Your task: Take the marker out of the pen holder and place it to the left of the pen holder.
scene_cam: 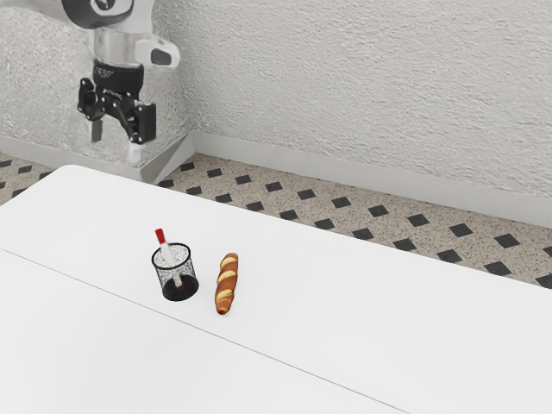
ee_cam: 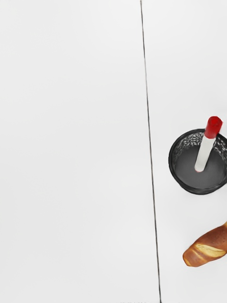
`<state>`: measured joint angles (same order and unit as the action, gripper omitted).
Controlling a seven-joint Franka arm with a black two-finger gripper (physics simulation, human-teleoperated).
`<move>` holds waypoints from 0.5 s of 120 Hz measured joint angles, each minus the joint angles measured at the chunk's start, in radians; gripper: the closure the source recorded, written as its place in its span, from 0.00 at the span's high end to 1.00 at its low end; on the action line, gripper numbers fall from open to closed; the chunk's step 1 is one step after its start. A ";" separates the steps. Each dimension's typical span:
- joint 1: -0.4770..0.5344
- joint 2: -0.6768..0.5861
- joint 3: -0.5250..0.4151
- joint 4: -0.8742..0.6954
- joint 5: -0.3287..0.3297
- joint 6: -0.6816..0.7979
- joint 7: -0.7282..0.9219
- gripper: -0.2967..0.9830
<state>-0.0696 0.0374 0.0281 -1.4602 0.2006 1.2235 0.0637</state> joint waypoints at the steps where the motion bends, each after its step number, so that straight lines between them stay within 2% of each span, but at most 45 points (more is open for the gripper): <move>1: -0.001 0.000 0.000 0.000 0.001 0.011 0.001 0.77; 18: -0.012 0.000 0.001 -0.002 0.005 0.139 0.017 0.77; 39: -0.005 -0.004 0.000 0.025 0.005 0.211 0.032 0.77; 60: 0.009 0.019 0.003 0.022 -0.078 0.229 0.038 0.77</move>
<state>-0.0610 0.0563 0.0312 -1.4386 0.1223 1.4526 0.1012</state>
